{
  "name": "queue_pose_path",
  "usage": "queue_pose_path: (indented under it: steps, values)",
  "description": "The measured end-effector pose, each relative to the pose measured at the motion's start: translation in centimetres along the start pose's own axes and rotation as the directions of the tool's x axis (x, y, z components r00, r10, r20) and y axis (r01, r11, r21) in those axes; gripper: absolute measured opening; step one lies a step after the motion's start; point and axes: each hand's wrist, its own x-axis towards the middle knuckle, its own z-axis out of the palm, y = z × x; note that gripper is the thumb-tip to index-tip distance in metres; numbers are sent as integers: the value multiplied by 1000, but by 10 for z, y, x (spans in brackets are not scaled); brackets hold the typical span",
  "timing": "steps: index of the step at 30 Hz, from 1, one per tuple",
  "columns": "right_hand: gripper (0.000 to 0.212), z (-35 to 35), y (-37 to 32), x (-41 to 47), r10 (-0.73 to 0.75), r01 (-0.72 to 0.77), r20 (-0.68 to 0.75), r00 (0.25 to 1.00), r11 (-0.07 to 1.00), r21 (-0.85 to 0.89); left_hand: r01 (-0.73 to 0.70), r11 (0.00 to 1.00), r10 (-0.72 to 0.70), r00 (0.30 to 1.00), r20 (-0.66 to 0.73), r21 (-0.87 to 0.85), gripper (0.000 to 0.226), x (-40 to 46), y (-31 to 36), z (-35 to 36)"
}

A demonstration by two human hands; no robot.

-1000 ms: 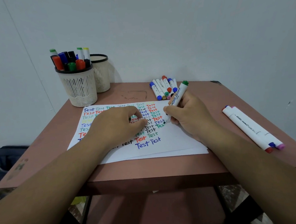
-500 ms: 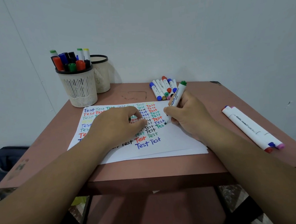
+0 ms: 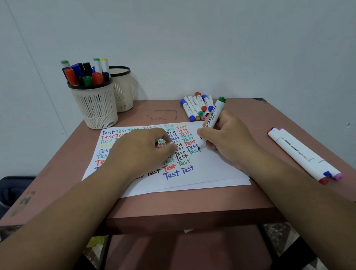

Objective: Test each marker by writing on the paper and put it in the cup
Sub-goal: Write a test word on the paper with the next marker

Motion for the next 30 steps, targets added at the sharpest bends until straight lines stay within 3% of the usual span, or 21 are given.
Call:
queue_pose_path:
  steps: [8,14,17,21,24,30]
  values:
    - [20,0,0,0,-8,7,-14,1000,995,-99,15,999,-14,1000,18,-45,22,-3,1,-3]
    - [17,-3,0,1,7,-2,-38,999,994,107,-60,937,55,998,-23,-345,47,-4,-3,-3]
    - [12,-4,-2,1,-19,26,-27,999,965,260,-95,929,73,995,-74,-357,31,-2,-6,1]
    - [12,-8,-4,-1,-48,-7,91,995,853,522,-116,945,88,991,-103,-307,18,-2,-6,1]
    - [11,-7,-3,-4,-105,22,130,986,853,521,-176,933,135,979,-150,-314,16,-4,-6,-1]
    - [14,-5,-4,-8,-128,50,138,982,884,466,-170,931,142,984,-111,-322,17,-3,-4,-1]
